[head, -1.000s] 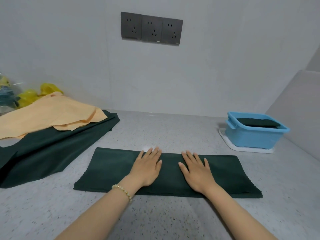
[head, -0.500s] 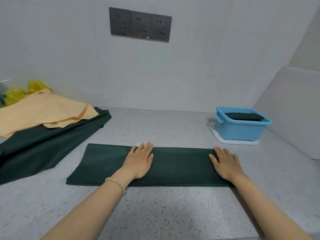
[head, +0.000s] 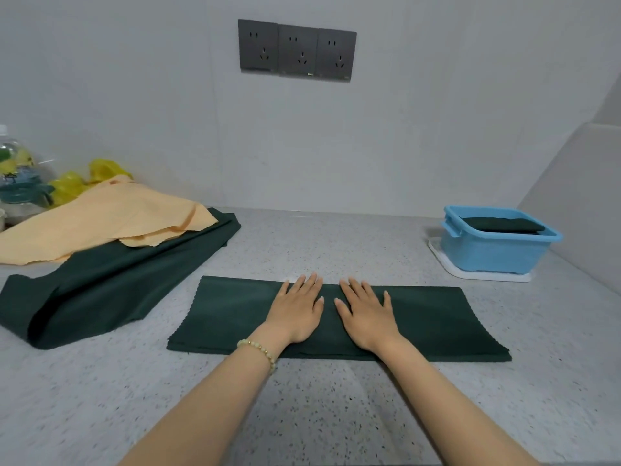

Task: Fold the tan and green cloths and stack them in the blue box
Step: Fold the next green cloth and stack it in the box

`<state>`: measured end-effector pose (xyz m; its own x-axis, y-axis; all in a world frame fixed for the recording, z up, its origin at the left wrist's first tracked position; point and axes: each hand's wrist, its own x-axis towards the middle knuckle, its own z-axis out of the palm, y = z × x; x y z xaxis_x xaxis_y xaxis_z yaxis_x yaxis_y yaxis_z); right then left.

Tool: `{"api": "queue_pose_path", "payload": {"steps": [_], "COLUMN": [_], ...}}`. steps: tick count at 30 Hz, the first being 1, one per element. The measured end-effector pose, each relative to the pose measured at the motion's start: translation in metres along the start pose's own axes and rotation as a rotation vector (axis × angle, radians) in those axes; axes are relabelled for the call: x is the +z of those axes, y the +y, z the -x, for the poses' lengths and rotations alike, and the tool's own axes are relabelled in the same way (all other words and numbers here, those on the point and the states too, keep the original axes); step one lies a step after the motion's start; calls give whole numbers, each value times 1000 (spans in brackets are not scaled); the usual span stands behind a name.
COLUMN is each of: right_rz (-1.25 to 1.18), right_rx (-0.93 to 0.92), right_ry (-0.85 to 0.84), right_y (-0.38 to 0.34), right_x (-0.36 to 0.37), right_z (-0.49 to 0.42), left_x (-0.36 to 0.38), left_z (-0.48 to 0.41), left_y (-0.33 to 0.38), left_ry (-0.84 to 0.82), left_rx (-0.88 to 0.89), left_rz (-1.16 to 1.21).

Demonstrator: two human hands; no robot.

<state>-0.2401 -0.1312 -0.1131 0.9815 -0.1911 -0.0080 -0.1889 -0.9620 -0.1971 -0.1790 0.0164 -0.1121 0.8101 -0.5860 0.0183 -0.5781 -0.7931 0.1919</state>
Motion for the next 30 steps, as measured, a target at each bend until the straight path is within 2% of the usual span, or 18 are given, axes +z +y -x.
{"api": "queue_pose_path", "payload": {"steps": [4,10,16,19,24,30], "right_rz": [19,33,26,-36,-169,-140], "right_rx": [27,39,47,-84,-370,-534], "right_ry": [6,-5,-64,-75,-88,35], "right_y": [4,3,-4,-13,-40,-51], "right_x": [5,5,-5,-11,-17,-14], "right_z": [-2,-3,5,19,54,73], "left_x": [-2,-16,-24,-30,-41,-41], "left_z": [8,34,37,34,13,-3], "left_y": [-16,-91,-100,-93,-64,-54], "left_ry": [-3,-20,-62,-65,69,131], "left_rx": [0,-145,-188,-165,76,29], "left_rz": [-3,-2,-12,-10,44,122]}}
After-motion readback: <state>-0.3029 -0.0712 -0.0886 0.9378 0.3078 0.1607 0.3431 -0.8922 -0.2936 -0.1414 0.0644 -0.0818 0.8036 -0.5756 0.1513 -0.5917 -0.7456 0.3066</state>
